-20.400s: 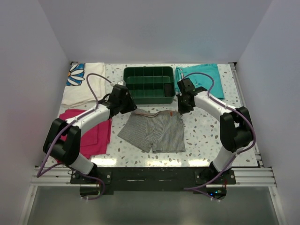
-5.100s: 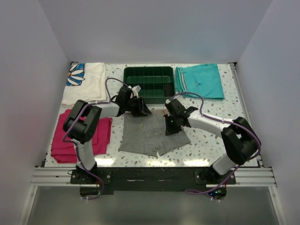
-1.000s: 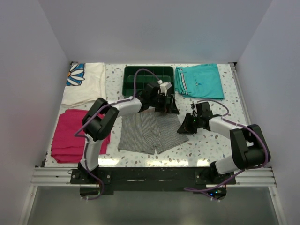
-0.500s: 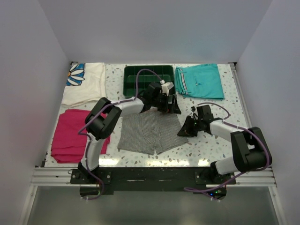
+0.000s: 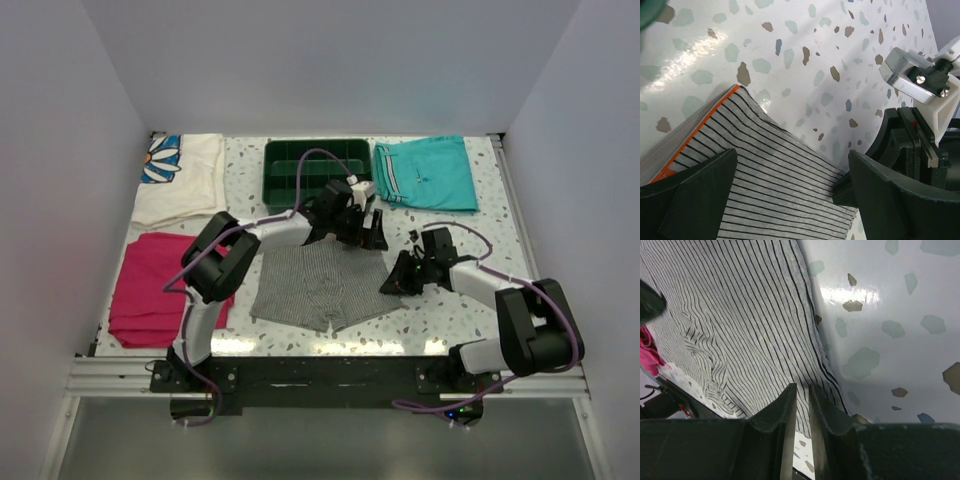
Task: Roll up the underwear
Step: Fold the underwear at the center of the board.
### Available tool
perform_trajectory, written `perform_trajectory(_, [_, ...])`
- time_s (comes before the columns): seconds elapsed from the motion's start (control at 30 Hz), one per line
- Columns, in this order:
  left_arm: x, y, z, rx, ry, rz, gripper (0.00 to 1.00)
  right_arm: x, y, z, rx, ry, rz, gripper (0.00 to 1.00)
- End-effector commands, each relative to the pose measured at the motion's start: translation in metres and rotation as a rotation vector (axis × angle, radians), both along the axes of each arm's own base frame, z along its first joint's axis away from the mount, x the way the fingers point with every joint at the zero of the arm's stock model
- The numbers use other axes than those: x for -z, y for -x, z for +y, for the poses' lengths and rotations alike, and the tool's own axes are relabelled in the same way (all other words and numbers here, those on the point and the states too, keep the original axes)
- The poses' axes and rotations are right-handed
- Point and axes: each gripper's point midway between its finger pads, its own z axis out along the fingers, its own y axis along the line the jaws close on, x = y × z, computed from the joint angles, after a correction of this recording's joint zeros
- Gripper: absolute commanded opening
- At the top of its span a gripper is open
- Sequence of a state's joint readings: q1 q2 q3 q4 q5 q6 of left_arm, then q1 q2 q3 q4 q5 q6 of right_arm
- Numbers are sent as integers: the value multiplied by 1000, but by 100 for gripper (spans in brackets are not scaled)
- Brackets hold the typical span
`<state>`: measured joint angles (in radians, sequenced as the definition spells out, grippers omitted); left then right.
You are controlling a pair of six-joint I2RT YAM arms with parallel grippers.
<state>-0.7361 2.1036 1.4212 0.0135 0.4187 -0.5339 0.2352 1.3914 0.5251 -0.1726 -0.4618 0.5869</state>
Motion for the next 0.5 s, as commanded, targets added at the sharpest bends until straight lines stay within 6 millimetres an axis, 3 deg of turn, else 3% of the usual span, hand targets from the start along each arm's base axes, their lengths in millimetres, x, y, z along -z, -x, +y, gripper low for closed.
perform_trajectory(0.0, [-9,18,-6,47,0,-19,98,-1,8,-8,4,40,11,21])
perform_trajectory(0.17, [2,18,-11,42,-2,-12,98,-2,13,-9,3,42,12,22])
perform_trajectory(0.47, [2,-1,-19,11,-6,-44,98,3,25,-13,-4,52,30,22])
